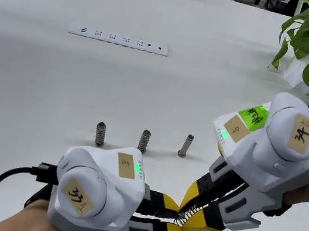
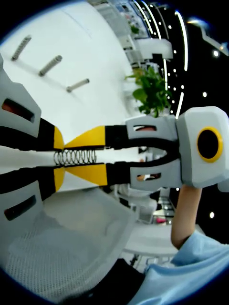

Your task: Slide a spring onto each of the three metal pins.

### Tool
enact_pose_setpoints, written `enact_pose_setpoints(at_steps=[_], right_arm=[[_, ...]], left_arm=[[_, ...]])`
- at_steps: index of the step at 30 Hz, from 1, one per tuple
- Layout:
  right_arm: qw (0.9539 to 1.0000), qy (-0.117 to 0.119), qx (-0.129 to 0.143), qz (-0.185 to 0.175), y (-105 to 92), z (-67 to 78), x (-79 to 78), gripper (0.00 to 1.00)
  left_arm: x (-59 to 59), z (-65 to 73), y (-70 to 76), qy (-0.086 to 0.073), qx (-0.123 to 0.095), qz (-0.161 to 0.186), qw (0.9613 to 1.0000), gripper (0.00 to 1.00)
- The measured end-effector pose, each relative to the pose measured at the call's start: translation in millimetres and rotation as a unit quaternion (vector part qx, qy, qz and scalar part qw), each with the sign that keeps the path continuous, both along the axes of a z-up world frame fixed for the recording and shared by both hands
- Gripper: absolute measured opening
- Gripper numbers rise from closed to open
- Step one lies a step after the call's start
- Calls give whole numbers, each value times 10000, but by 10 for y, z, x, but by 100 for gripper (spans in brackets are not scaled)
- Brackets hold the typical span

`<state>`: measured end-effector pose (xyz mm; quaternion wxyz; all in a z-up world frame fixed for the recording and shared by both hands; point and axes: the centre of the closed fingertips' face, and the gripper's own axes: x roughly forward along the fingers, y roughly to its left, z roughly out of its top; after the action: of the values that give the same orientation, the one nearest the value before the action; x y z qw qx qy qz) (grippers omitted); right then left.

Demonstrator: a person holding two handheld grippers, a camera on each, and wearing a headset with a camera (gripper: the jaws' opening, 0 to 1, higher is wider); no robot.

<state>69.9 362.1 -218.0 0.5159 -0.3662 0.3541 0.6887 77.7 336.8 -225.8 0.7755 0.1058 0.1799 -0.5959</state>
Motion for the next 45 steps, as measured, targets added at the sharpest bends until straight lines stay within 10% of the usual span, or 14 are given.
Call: enact_pose_setpoints(at_steps=[11, 23, 45], right_arm=[[9999, -52, -2, 108, 71, 12, 26, 12], [9997, -132, -133, 179, 32, 3, 105, 12], [9951, -630, -725, 244, -235, -72, 759, 12]], left_arm=[[39, 10, 79, -18, -81, 256, 9996, 12], [151, -33, 411, -87, 89, 825, 9965, 40], [348, -99, 1251, 35, 267, 2374, 9710, 86]])
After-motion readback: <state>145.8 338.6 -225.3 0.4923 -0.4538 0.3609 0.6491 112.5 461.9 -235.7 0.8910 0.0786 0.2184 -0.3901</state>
